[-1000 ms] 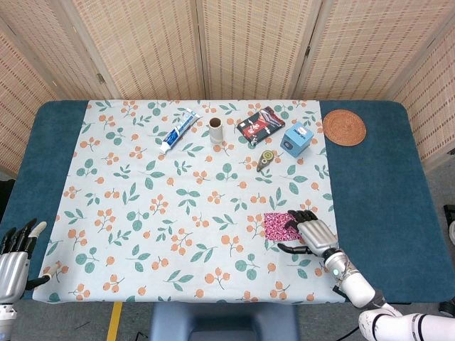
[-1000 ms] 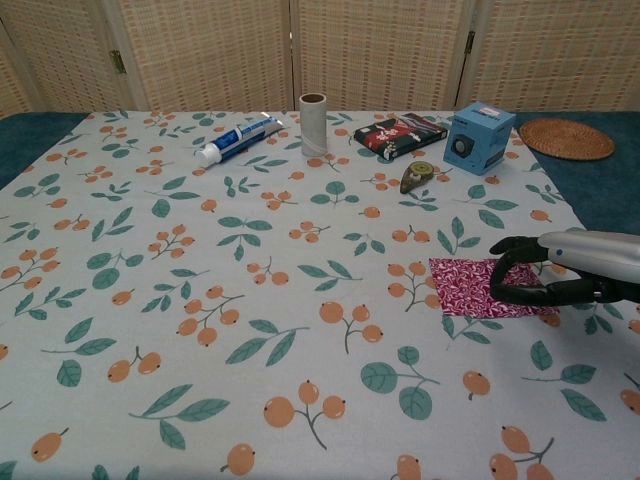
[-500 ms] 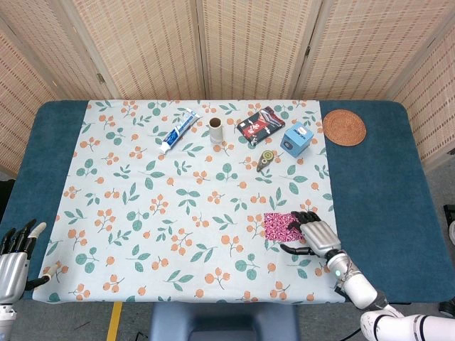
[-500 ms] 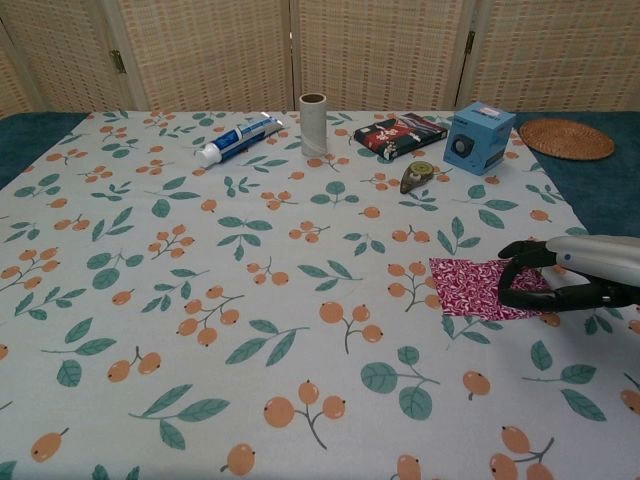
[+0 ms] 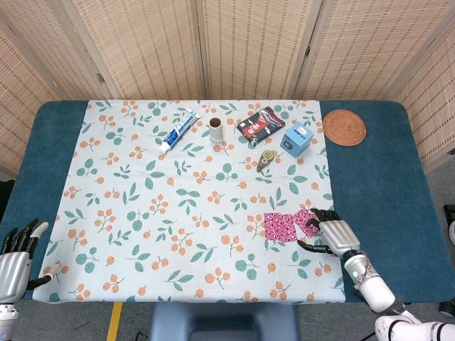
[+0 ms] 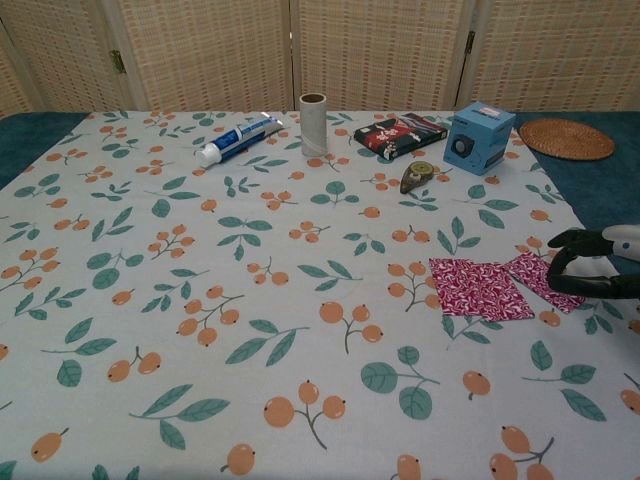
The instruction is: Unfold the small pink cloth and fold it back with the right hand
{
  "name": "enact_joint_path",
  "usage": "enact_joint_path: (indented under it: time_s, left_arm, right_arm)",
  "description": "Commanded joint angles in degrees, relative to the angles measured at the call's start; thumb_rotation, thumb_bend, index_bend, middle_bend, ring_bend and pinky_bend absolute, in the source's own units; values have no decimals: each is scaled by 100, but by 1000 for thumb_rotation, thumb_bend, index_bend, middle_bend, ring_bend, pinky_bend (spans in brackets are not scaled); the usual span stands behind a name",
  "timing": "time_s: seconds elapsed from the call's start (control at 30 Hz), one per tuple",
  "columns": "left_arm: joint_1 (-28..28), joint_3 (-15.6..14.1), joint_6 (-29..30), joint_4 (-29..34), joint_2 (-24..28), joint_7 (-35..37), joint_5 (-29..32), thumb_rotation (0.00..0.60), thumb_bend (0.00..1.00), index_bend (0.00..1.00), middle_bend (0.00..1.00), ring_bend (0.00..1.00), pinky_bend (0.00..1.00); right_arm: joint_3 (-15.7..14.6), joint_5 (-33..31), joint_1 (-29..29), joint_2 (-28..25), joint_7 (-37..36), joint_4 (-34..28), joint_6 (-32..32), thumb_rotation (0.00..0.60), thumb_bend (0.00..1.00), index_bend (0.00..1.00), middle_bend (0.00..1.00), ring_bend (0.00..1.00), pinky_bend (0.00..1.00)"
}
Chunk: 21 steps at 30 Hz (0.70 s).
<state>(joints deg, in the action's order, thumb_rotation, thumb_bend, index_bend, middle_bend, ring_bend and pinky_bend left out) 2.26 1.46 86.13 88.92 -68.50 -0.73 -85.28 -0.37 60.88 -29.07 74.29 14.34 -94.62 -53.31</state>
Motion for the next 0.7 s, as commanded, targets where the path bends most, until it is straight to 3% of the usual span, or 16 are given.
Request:
enact_joint_path:
  time_s: [0.03,0.7]
  left_arm:
    - [5,1,1,8,-2,-4,-9,600,291,145,78,138,0]
    - [-27,-3,-9,-83,-2,68,55,600,290,145,78,138,0]
  right_arm:
    - [66,54,-24,30,-50,13,8,77,268,258,80,0,0]
    - [465,-631,-644,695,476,560,449,76,267,258,80,0,0]
